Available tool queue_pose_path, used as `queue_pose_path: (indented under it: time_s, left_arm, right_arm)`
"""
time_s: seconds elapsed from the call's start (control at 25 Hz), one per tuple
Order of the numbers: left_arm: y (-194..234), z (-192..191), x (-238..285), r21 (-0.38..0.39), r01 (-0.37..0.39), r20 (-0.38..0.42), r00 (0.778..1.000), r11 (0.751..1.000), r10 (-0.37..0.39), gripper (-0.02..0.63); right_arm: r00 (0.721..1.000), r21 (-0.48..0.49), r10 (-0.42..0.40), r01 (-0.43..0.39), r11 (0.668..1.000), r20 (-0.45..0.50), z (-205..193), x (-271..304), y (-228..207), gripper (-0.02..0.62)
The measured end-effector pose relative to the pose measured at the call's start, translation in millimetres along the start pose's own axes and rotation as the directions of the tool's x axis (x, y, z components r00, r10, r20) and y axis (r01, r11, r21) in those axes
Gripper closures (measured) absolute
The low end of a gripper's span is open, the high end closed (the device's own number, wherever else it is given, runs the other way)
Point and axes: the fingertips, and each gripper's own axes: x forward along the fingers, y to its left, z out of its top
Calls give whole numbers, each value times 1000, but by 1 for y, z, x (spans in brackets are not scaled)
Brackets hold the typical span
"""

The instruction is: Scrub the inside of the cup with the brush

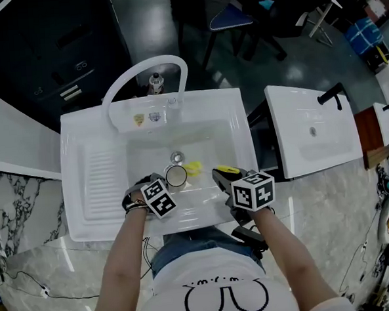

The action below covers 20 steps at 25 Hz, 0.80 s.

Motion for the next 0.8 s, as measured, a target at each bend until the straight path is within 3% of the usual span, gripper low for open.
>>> queue_pose_path:
  time_s: [0.08, 0.16, 0.44, 0.72, 0.8]
  left_arm:
    - [-1, 0, 0, 13, -5, -3, 1000, 1000, 5, 541]
    - [-1, 0, 0, 28, -11, -7, 1000, 1000, 11, 541]
    - [-2, 1, 1, 60, -30, -14, 999, 998, 31, 541]
    - [-3, 2, 0, 81, -34, -15, 999, 996, 35, 541]
    - [-3, 2, 1, 83, -34, -14, 999, 996, 35, 541]
  right_arm:
    - [1000, 82, 3, -4, 997, 10, -7, 7, -4, 551]
    - [1000, 104, 8, -9, 995, 2, -13, 17, -5, 549]
    - [998, -21, -42, 41, 999, -47, -11, 26, -12, 557]
    - [988, 97, -7, -8, 995, 153, 30, -17, -6, 557]
    - [985, 104, 3, -21, 994, 172, 35, -23, -1, 557]
